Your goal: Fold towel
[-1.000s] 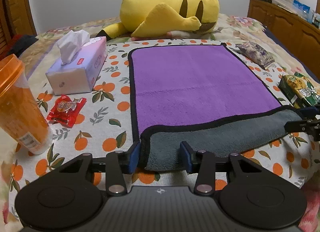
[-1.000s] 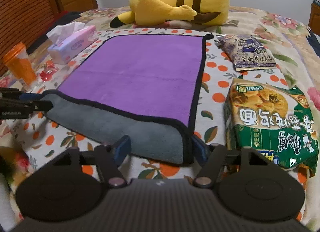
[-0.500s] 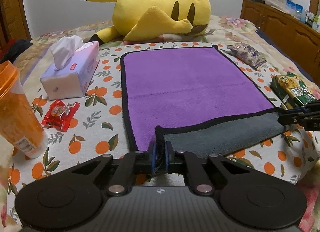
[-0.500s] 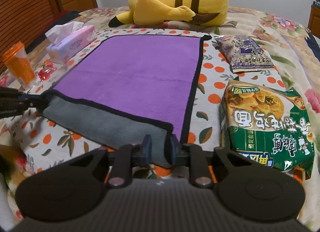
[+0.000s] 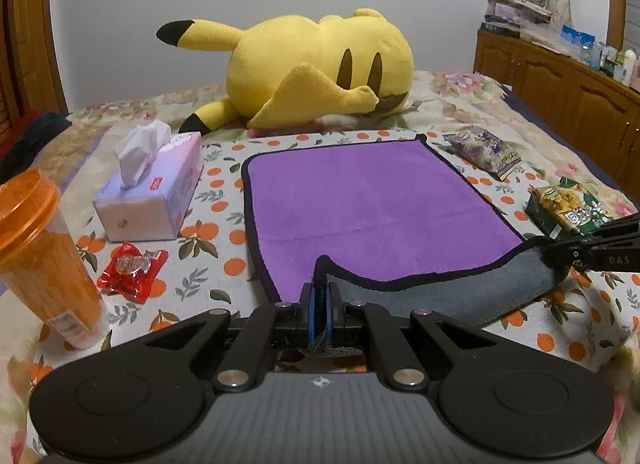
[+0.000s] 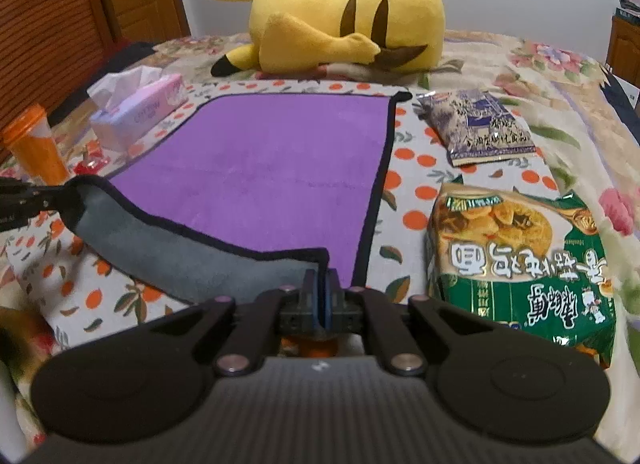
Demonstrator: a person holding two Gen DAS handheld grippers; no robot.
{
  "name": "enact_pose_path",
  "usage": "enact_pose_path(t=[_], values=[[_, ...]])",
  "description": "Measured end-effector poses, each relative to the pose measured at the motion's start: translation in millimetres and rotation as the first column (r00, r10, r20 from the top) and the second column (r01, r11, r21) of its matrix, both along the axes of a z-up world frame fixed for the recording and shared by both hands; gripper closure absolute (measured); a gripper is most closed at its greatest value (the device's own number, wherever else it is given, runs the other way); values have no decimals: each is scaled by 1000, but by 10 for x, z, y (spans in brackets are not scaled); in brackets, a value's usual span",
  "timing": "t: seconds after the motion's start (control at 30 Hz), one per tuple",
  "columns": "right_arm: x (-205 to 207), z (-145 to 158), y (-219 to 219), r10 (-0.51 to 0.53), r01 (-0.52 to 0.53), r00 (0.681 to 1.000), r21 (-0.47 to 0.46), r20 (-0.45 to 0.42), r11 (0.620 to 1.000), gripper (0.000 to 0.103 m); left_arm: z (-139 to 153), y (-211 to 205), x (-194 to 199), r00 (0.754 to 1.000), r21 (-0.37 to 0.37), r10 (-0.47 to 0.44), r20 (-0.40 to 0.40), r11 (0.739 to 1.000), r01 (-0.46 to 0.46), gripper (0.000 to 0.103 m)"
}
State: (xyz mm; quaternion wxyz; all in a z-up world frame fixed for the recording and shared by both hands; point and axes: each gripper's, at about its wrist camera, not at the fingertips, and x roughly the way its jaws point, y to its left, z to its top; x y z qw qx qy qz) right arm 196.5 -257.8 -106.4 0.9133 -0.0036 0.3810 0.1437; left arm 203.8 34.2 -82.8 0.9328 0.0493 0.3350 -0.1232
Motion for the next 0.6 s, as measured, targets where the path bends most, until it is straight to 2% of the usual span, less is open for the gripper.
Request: enact_pose_path(t=[0.6], values=[[-16,199,-53,-10,6,994,39,108,999,99,246,27,-117,994,-48,-3,107,999,8,98]])
